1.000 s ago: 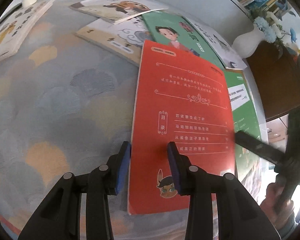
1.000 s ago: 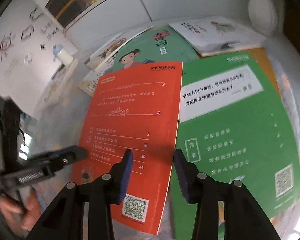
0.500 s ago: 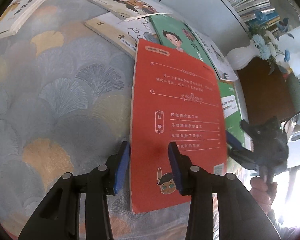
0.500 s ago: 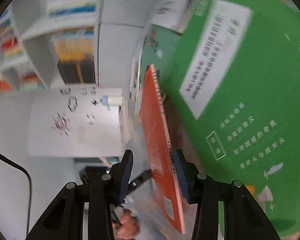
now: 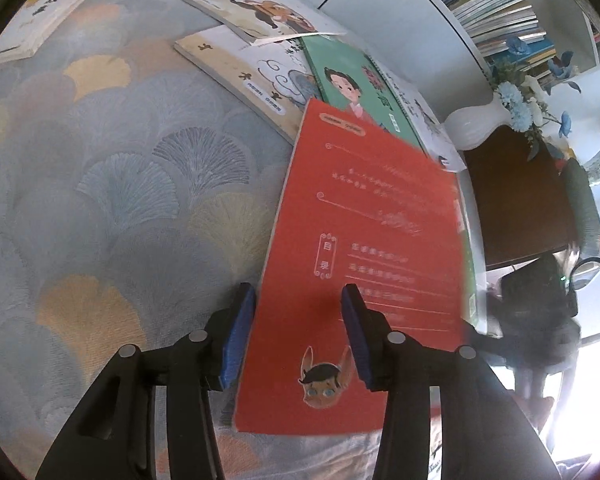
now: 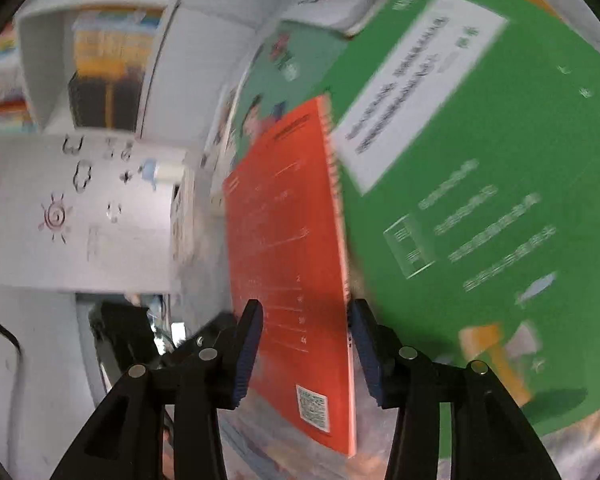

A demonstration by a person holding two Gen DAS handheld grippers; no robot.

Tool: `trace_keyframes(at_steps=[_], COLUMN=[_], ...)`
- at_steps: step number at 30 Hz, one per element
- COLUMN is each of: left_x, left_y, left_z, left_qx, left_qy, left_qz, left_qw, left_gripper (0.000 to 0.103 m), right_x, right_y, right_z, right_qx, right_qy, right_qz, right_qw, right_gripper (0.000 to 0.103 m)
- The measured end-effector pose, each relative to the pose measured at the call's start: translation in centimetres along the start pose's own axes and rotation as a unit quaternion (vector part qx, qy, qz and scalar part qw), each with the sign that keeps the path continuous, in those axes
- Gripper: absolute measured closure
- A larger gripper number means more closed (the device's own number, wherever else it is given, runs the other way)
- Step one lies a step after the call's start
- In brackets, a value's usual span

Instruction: Organize books

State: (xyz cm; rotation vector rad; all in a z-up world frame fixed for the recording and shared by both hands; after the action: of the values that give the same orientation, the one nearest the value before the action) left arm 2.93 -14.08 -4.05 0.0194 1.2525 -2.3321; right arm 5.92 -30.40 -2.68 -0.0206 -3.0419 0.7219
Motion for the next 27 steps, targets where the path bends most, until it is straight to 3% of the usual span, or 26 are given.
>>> trace_keyframes(at_steps=[1,2,3,5,7,10,12,14,18,23,24,27], left_x=[0.0,0.0,-0.1,-0.2,-0.6,-1.9,-3.3,-4.4,-6.6,-6.9,-6.7,-5.9], left_y=[-0.1,-0.1,-0.2,-0.9,-2.3,-6.3,-9.7,-12.4,-16.6,-16.9,-16.2,-13.3], left_z=[0.0,0.0,0.0,0.0,-0.1,-0.6,-1.1,-1.7,-5.7,-12.1,-12.8,-13.2], left_qx=[0.003,0.002,0.000,-0.005,-0.012,-0.027,-0.027,-0.031,-0.065,-0.109,-0.108,-0.074], left_qy=[0.000,0.000,0.002,0.013,0.020,0.026,0.029,0.036,0.033,0.016,0.018,0.022], left_qz=[0.000,-0.003,-0.004,-0.003,0.010,0.047,0.074,0.095,0.127,0.094,0.077,0.033], left_qw=[1.0000,1.0000,1.0000,0.9999,0.9997,0.9982,0.9964,0.9943,0.9892,0.9894,0.9909,0.9965], left_gripper=[0.062,0.062,0.062,0.062,0.062,0.062,0.062,0.062,0.060,0.060,0.060,0.060], right_x=[0.5,0.7,0.8,1.0,0.8,0.7,1.3,2.2,4.2,6.0,5.8,4.2], right_y=[0.3,0.5,1.0,1.9,2.0,2.4,3.6,5.9,10.5,14.3,14.7,14.5], right_z=[-1.4,-2.0,-2.6,-3.5,-5.4,-10.3,-13.9,-16.5,-19.8,-17.8,-17.0,-12.8], right_qx=[-0.092,-0.122,-0.102,-0.016,0.039,0.131,0.170,0.188,0.147,0.150,0.160,0.260], right_qy=[0.039,0.056,0.041,-0.027,-0.086,-0.208,-0.282,-0.324,-0.343,-0.299,-0.294,-0.278], right_qz=[-0.009,-0.009,-0.003,-0.001,0.010,0.027,0.025,0.000,-0.031,-0.067,-0.065,-0.025], right_qw=[0.995,0.991,0.994,1.000,0.995,0.969,0.944,0.927,0.927,0.940,0.940,0.924], right_gripper=[0.059,0.060,0.060,0.060,0.061,0.061,0.058,0.055,0.052,0.051,0.050,0.046])
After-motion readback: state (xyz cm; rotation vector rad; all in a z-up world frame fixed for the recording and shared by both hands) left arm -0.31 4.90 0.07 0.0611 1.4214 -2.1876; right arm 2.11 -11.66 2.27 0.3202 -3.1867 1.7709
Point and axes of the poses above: each gripper's, at about its wrist camera, not at the fingertips, and y roughly the way its jaws point, z to its right, x to its underside, the point moved 10 cm from there along y, roughly the way its jaws point
